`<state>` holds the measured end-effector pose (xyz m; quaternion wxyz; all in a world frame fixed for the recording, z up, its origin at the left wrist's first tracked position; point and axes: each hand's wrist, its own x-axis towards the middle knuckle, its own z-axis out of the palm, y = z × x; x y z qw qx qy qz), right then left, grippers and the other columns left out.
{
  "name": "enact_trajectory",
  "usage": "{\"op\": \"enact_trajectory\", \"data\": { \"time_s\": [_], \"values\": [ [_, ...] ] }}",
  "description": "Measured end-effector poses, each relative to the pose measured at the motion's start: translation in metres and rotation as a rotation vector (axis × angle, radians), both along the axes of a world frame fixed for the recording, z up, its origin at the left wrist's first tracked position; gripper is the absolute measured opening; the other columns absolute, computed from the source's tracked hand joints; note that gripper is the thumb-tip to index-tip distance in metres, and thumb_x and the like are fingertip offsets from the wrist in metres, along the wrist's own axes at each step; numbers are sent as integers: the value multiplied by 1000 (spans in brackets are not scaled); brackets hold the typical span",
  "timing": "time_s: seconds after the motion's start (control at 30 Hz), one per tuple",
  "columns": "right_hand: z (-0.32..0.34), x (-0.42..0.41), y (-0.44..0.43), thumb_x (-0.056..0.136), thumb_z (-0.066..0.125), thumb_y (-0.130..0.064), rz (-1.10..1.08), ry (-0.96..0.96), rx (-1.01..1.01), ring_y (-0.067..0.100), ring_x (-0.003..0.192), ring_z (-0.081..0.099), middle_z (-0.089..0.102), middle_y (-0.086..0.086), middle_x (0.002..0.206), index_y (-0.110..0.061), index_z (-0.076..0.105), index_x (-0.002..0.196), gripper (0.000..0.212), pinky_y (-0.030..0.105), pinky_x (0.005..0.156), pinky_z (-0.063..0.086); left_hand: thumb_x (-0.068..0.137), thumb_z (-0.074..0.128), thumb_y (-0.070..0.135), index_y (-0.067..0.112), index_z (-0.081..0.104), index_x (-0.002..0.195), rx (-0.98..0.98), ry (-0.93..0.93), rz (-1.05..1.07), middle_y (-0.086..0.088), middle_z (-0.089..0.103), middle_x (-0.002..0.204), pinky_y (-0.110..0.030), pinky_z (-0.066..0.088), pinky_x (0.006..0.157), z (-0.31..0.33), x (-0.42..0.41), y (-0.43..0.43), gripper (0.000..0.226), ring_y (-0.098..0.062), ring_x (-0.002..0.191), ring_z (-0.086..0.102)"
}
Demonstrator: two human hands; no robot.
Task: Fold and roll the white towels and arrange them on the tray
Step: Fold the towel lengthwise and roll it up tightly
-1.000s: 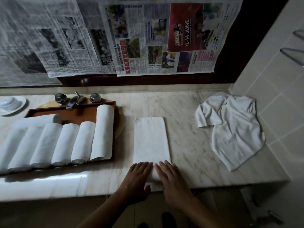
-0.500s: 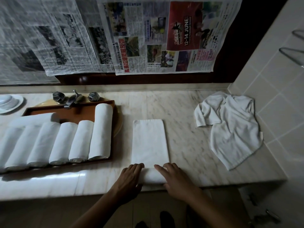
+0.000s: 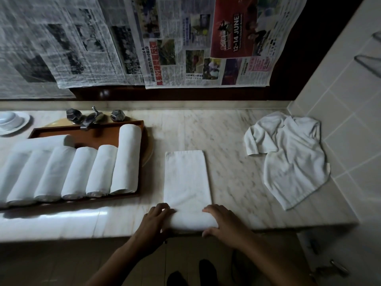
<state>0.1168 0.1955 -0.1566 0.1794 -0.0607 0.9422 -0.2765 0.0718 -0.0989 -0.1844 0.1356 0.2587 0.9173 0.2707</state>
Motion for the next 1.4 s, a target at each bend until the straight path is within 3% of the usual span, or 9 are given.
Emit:
{"op": "enact_trajectory", "data": {
  "time_s": [0.27,0.43,0.57,0.73,0.83,0.93,1.1,1.27,1.4],
  "values": [
    [-7,-7,6,94,64,-54,-15,40,-70,5,125,40,43,-13,142,-30,50,149,61,25,108,37,74,38,96,35,51,144,35,-113,91,16,47,122,-32,44,98,1,-3,2,93,-9,114,47],
    [-5,-10,5,94,66,-51,-105,28,-116,-2,107,42,46,-28,122,-40,48,140,50,29,102,36,84,75,56,40,53,122,236,-243,274,18,59,120,-19,48,83,10,1,6,47,-4,98,59],
    [-8,-15,2,93,66,-54,-148,49,-131,3,99,45,52,-17,114,-35,58,131,43,26,92,40,90,74,45,37,57,113,243,-284,362,11,64,112,-22,51,75,17,-1,10,30,-8,87,64],
    [-13,-18,-10,89,77,-43,-293,98,-212,2,81,54,50,-8,113,-28,68,128,44,6,79,37,90,73,48,37,62,113,236,-316,439,5,59,113,-29,55,80,19,-3,14,29,-10,89,66],
    [-14,-14,-16,80,87,-38,-468,144,-295,-2,88,56,55,-11,111,-29,64,123,50,6,77,41,73,68,65,37,65,110,248,-344,491,5,63,109,-32,56,82,23,-7,16,46,-10,86,69],
    [-14,-12,-15,78,89,-36,-588,148,-361,-3,92,62,65,-13,105,-29,62,111,44,8,75,46,77,73,55,32,68,109,247,-367,526,4,68,105,-25,53,75,29,-7,20,40,-2,76,70],
    [-19,-13,-10,89,79,-34,-474,175,-351,2,92,60,64,-11,103,-32,67,111,26,18,77,51,89,75,38,29,69,110,225,-342,532,5,69,102,-16,46,69,32,-6,22,24,5,74,67],
    [-20,-27,-7,93,74,-37,-405,131,-313,4,86,58,62,-7,93,-28,68,111,21,19,74,46,93,69,41,30,67,114,189,-324,534,5,68,105,-19,46,72,35,-8,24,24,-6,88,66],
    [-17,-37,-5,95,70,-43,-375,56,-285,3,90,60,65,-6,103,-27,69,112,23,17,79,46,97,64,38,31,65,118,186,-294,550,3,64,102,-27,43,77,37,-7,27,23,-13,94,62]
  ]
}}
